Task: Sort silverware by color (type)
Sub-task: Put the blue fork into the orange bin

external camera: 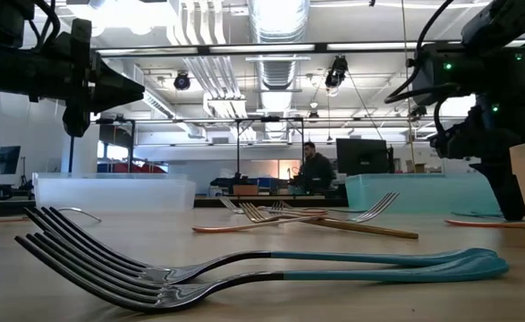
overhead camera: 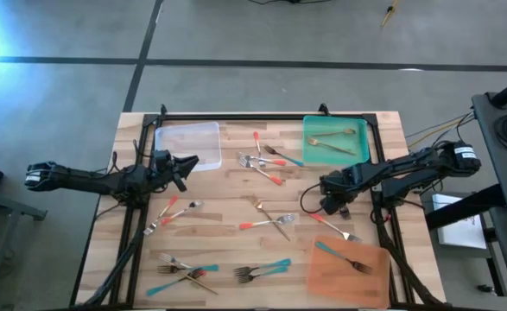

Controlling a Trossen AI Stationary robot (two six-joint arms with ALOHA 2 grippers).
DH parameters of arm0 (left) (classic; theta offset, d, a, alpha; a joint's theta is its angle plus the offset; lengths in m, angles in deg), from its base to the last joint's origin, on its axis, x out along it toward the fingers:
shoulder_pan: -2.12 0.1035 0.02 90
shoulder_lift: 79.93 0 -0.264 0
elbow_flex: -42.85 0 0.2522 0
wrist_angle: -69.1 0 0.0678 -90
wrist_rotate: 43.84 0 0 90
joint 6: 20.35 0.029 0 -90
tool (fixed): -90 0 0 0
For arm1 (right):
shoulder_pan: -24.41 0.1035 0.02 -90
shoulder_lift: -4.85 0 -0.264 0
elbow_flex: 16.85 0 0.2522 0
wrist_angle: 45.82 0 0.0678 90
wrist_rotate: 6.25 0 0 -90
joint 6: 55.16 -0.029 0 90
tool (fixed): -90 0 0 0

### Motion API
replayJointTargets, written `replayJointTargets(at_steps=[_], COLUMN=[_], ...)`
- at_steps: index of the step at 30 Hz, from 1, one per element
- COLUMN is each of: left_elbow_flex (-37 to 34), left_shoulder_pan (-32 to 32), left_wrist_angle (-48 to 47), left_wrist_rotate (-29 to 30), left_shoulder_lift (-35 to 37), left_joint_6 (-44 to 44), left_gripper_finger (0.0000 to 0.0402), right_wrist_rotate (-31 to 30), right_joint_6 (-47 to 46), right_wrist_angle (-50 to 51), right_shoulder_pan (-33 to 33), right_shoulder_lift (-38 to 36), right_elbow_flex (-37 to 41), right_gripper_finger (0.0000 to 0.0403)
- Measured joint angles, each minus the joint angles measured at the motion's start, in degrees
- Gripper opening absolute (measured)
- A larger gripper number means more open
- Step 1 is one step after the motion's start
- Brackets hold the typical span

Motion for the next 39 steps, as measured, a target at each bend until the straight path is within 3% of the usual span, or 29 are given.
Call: replayJointTargets(at_steps=[5, 16, 23, 29, 39], left_elbow_flex=[0.0, 0.0, 0.0, 0.0, 0.0], left_shoulder_pan=[0.0, 0.0, 0.0, 0.0, 0.0], left_wrist_angle=[0.0, 0.0, 0.0, 0.0, 0.0], left_wrist_rotate=[0.0, 0.0, 0.0, 0.0, 0.0], left_shoulder_lift=[0.0, 0.0, 0.0, 0.0, 0.0], left_joint_6=[0.0, 0.0, 0.0, 0.0, 0.0], left_gripper_finger=[0.0046, 0.0046, 0.0046, 0.0046, 0.0046], right_wrist_rotate=[-0.9, -1.6, 9.7, 9.4, -8.9], right_joint_6=[2.6, 7.5, 13.3, 7.6, -12.4], right_wrist_angle=[-0.3, -0.6, -0.1, -1.8, -8.3], right_shoulder_pan=[0.0, -0.1, 3.4, 17.4, 50.1], right_shoulder_lift=[0.0, -0.9, -4.7, -5.6, 2.5], right_elbow_flex=[-0.2, -7.4, -18.0, -24.3, -25.0], right_gripper_finger=[0.0015, 0.0010, 0.0009, 0.0009, 0.0010])
